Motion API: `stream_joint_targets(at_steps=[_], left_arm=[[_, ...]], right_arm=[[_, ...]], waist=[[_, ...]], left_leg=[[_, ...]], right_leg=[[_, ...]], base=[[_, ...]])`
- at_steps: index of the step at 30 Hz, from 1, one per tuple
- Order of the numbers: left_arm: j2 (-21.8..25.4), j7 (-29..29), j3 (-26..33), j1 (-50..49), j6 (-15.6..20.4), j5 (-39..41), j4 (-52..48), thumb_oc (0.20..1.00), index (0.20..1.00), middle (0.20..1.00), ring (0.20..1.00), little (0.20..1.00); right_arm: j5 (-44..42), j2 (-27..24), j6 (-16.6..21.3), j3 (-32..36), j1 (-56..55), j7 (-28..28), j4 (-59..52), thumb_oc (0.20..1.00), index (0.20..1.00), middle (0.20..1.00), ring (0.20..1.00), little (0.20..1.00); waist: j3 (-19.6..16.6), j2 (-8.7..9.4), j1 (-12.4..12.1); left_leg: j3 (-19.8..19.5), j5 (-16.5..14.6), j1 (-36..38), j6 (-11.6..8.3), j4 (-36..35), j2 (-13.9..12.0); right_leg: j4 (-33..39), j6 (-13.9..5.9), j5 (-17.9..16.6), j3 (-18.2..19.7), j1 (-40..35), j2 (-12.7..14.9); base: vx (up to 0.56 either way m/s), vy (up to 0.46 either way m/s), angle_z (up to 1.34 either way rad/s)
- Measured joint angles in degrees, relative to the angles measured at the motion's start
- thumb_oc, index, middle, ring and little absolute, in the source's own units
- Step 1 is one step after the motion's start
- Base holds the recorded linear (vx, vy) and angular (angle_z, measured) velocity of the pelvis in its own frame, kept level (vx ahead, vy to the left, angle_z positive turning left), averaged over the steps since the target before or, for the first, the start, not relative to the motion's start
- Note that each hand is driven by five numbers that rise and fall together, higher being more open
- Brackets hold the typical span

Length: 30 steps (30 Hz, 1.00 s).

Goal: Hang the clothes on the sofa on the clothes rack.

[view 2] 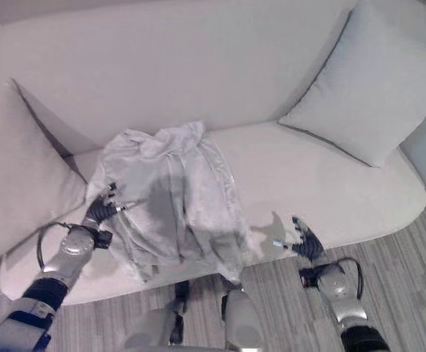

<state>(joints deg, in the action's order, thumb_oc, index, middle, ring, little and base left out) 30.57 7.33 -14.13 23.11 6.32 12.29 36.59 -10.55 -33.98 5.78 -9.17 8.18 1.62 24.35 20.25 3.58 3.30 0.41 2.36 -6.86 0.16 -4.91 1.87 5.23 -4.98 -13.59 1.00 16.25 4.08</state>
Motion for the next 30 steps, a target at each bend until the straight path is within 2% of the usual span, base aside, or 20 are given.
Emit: stream_joint_targets(at_steps=[1,4,9,10,11,12,13,15,20,30], left_arm=[[0.4,0.6,-1.9,4.2,0.0,0.0,1.6,1.000,1.000,1.000,1.000,1.000],[1.2,2.3,-4.2,14.8,1.0,-0.5,4.0,1.000,1.000,1.000,1.000,1.000],[1.6,2.8,-4.0,14.9,1.2,-2.2,4.2,1.000,1.000,1.000,1.000,1.000],[3.6,4.9,-7.6,22.1,0.6,-2.4,9.2,1.000,1.000,1.000,1.000,1.000],[7.4,6.5,-17.7,38.0,0.7,-4.3,20.5,1.000,1.000,1.000,1.000,1.000],[10.3,7.9,-19.0,48.5,0.3,-4.9,23.4,1.000,1.000,1.000,1.000,1.000],[11.1,10.5,-17.7,53.4,0.9,-5.3,20.1,1.000,1.000,1.000,1.000,1.000],[12.0,11.7,-19.7,53.5,0.6,-7.6,20.8,1.000,1.000,1.000,1.000,1.000],[15.6,15.3,-22.9,54.4,-1.5,-13.6,24.6,1.000,1.000,1.000,1.000,1.000],[18.9,17.1,-27.6,57.4,-2.5,-15.7,27.0,1.000,1.000,1.000,1.000,1.000]], right_arm=[[-0.8,-1.4,0.1,-1.6,3.3,0.7,0.0,1.000,1.000,1.000,1.000,1.000],[-3.2,-1.2,2.0,-3.7,14.0,3.1,0.9,1.000,1.000,1.000,1.000,1.000],[-3.3,-1.5,2.3,-4.1,13.1,3.4,1.1,1.000,1.000,1.000,1.000,1.000],[-5.0,-3.3,1.7,-10.5,21.8,5.8,3.2,1.000,1.000,1.000,1.000,1.000],[-6.4,-5.7,3.2,-18.4,36.4,7.8,7.9,1.000,1.000,1.000,1.000,1.000],[-6.5,-6.0,3.8,-19.4,46.7,8.6,10.3,1.000,1.000,1.000,1.000,1.000],[-7.3,-5.7,4.8,-19.3,52.5,10.1,11.8,1.000,1.000,1.000,1.000,1.000],[-8.1,-5.4,4.9,-21.6,52.9,10.2,13.0,1.000,1.000,1.000,1.000,1.000],[-12.2,-7.0,5.4,-21.9,52.5,11.9,13.4,1.000,1.000,1.000,1.000,1.000],[-15.5,-7.0,7.2,-24.2,53.7,12.2,11.8,1.000,1.000,1.000,1.000,1.000]], waist=[[0.6,0.11,0.5],[3.2,0.67,0.9],[3.5,0.39,0.8],[4.0,0.68,0.9],[4.7,2.23,1.2],[7.4,2.32,1.8],[10.8,2.03,0.0],[10.8,2.01,-1.2],[10.8,2.02,-0.9],[10.7,2.27,-1.5]], left_leg=[[-0.3,-0.1,-1.2,-0.38,0.1,-0.1],[-0.1,0.4,-2.2,-1.09,-0.1,-0.4],[-0.1,0.5,-2.2,-1.00,-0.1,-0.6],[0.3,0.5,-5.3,-1.09,0.1,-0.1],[0.2,0.6,-12.0,-1.27,2.4,1.1],[0.0,1.9,-17.1,-2.00,4.1,1.5],[-0.9,2.1,-19.4,-1.83,6.1,1.3],[-1.3,1.2,-20.6,-2.26,7.3,0.8],[-2.0,1.1,-21.0,-2.29,7.0,0.1],[-3.0,0.4,-28.1,-2.62,10.9,0.3]], right_leg=[[0.0,0.23,0.0,-0.3,0.8,-0.1],[0.0,0.13,0.1,-0.2,2.4,-0.4],[0.0,0.66,-0.3,-0.4,2.3,-0.6],[0.1,0.33,-1.6,-0.7,5.2,0.0],[0.0,-1.37,-0.7,-0.4,11.0,1.2],[-0.1,-1.86,-2.3,-0.1,14.6,1.5],[-0.1,0.59,-4.3,-0.1,15.9,1.1],[-0.1,0.89,-4.1,-0.2,16.3,0.5],[-0.1,0.97,-4.1,-0.1,16.4,0.2],[-0.1,1.35,-4.4,-0.1,21.2,0.2]], base=[[-0.05,0.001,0.10],[-0.03,0.001,0.03],[-0.05,0.017,0.00],[-0.17,0.046,0.02],[-0.11,0.031,0.22],[-0.07,0.014,0.42],[-0.05,0.028,0.35],[-0.02,0.021,0.11],[-0.01,0.011,0.08],[0.00,0.003,0.05]])
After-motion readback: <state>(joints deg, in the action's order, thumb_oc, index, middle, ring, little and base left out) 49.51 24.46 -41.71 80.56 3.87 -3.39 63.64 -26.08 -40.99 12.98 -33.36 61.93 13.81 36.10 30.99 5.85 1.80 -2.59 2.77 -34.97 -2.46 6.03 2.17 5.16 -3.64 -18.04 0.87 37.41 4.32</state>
